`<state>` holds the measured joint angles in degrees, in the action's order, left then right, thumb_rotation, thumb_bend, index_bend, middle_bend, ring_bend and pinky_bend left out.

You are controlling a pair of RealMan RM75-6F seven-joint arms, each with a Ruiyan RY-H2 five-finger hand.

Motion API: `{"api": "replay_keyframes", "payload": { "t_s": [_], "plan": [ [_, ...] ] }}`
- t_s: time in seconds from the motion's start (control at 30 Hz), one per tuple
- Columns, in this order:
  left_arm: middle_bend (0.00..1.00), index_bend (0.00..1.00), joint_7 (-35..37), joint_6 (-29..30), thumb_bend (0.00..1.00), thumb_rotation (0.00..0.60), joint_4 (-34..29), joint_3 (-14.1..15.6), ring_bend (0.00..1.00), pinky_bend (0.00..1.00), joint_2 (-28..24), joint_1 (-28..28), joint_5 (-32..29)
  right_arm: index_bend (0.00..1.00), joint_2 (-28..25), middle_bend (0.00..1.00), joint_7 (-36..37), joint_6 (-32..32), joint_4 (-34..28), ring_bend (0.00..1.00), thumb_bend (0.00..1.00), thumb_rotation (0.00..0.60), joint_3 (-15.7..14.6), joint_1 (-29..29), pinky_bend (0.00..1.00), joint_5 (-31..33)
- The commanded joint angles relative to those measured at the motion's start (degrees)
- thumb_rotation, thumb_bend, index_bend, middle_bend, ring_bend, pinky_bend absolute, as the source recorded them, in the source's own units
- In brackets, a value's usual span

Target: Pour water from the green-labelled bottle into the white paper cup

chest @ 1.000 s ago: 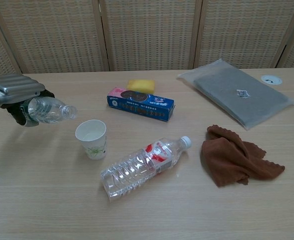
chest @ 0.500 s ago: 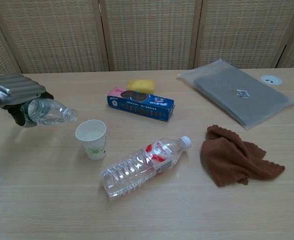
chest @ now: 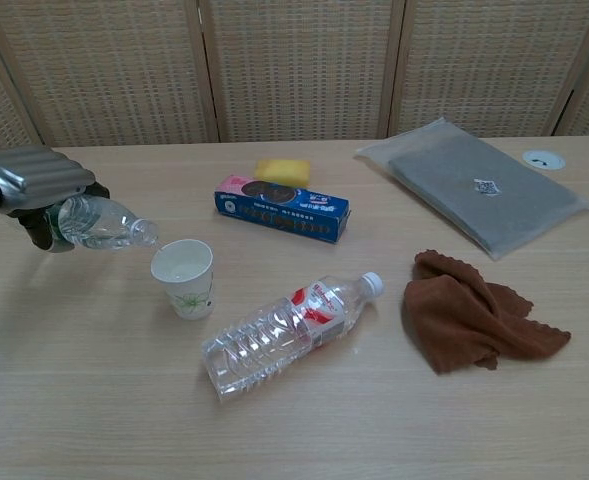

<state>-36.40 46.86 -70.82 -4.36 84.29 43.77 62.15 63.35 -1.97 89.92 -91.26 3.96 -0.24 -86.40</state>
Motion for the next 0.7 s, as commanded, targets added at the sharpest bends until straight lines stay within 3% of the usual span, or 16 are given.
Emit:
{"api": "replay_keyframes", "payload": {
  "t_s": [0.03, 0.7],
  "plan": [
    [0.49, 0.58, -1.30, 0.36, 0.50, 0.600, -0.49, 0.12, 0.32, 0.35, 0.09, 0.27, -1.00, 0.00, -0.05, 0.00, 0.09, -0.01, 0.03, 0.00, 0.00, 0.600, 0.01, -0.02, 0.00, 0.04],
    [0.49, 0.58, -0.70, 1.21, 0.50, 0.600, -1.32, 0.56, 0.32, 0.35, -0.02, 0.57, -2.75, 0.00, -0.07, 0.00, 0.12, 0.08, 0.03, 0.00, 0.00, 0.600, -0.05, -0.10, 0.00, -0.13]
  ]
}}
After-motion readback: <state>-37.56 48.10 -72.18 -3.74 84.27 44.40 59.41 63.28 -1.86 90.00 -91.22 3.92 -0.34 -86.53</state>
